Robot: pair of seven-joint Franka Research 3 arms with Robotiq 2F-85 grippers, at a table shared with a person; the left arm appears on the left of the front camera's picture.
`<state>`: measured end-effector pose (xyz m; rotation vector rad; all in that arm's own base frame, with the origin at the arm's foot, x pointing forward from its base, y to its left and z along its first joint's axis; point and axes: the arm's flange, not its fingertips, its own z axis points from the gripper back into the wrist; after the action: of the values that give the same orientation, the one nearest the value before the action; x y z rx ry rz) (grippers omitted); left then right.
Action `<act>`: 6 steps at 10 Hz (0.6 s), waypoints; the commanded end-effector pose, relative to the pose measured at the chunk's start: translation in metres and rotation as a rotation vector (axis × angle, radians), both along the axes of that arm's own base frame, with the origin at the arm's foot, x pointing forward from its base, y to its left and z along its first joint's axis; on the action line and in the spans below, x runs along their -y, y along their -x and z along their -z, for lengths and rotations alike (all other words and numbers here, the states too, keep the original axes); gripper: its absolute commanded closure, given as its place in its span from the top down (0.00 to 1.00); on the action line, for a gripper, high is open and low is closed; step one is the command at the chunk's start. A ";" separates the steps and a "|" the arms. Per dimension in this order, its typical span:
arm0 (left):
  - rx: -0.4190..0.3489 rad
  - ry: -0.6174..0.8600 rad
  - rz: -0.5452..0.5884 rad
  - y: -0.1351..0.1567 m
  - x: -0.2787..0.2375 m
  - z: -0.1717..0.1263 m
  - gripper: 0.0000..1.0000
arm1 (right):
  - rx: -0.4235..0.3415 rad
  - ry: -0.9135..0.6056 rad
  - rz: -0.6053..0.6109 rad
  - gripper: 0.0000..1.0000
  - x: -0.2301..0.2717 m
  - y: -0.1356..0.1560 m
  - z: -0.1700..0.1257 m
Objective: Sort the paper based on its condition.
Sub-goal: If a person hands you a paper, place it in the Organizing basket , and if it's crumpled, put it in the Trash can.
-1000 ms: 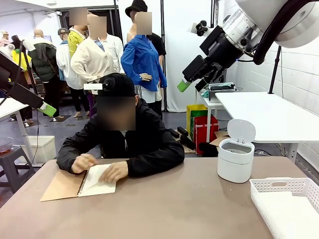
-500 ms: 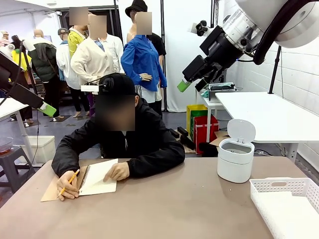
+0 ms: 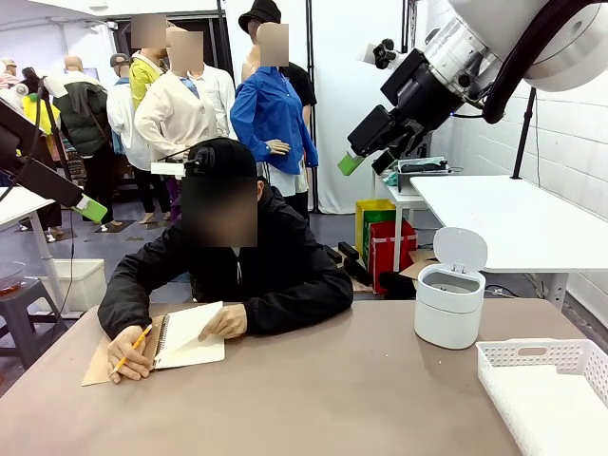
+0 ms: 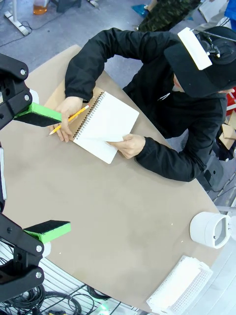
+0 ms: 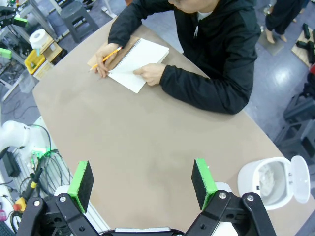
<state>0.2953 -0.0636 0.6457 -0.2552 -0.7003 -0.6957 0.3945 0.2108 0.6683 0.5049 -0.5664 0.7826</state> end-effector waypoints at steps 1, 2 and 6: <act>0.000 0.006 -0.004 0.000 -0.001 -0.001 1.00 | -0.007 -0.001 0.005 1.00 0.000 -0.001 0.001; 0.000 0.006 -0.004 0.000 -0.001 -0.001 1.00 | -0.007 -0.001 0.005 1.00 0.000 -0.001 0.001; 0.000 0.006 -0.004 0.000 -0.001 -0.001 1.00 | -0.007 -0.001 0.005 1.00 0.000 -0.001 0.001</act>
<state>0.2953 -0.0636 0.6457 -0.2552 -0.7003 -0.6957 0.3945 0.2108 0.6683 0.5049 -0.5664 0.7826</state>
